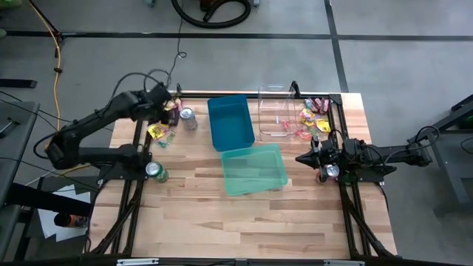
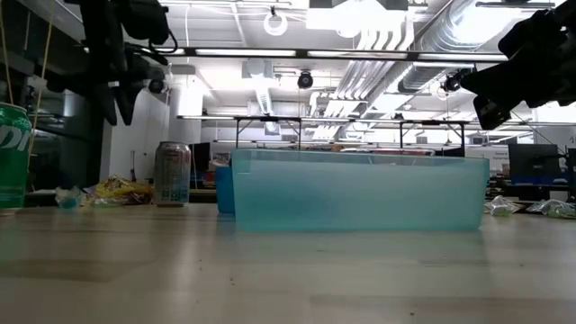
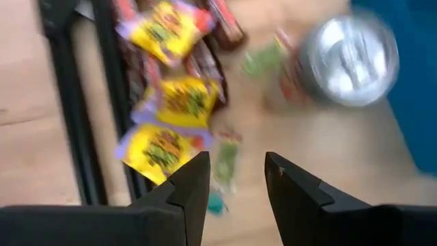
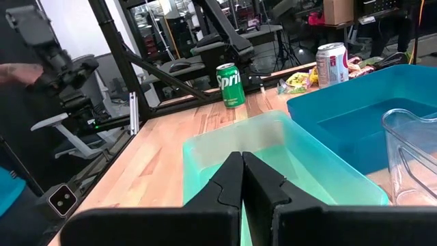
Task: Sort candy
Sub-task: Put the green candy into the blue bin
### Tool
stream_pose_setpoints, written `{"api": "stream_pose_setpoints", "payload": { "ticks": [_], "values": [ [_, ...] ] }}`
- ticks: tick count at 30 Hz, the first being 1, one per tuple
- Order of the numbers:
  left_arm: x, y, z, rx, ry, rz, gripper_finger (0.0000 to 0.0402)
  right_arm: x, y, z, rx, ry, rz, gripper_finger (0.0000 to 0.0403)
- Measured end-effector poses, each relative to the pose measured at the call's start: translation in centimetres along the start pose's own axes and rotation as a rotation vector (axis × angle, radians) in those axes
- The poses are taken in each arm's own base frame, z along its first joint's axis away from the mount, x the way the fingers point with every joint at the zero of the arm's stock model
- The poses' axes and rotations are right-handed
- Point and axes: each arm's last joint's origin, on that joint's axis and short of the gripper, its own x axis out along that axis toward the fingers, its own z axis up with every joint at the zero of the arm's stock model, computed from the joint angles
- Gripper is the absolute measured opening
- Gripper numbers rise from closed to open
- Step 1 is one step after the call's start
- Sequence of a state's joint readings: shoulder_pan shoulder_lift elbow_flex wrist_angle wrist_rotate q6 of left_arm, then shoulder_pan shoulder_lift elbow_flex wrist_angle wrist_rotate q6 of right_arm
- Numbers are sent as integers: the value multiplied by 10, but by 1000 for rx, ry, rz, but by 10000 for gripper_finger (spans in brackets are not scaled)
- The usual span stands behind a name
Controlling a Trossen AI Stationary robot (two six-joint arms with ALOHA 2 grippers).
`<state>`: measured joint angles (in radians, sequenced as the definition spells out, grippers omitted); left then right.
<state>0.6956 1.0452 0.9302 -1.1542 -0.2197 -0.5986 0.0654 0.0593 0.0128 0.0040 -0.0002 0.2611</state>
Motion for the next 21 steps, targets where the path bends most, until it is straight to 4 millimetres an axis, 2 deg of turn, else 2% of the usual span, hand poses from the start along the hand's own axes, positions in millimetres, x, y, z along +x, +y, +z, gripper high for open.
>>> {"api": "stream_pose_setpoints", "payload": {
  "ticks": [4,8,14,21],
  "values": [
    [21,-6,-28,47,110,-14,128,0,0,0,0,0,0,0],
    [42,-7,-44,54,162,16,128,0,0,0,0,0,0,0],
    [68,-10,-51,89,167,23,128,0,0,0,0,0,0,0],
    [92,-20,-44,139,129,82,128,0,0,0,0,0,0,0]
  ]
}}
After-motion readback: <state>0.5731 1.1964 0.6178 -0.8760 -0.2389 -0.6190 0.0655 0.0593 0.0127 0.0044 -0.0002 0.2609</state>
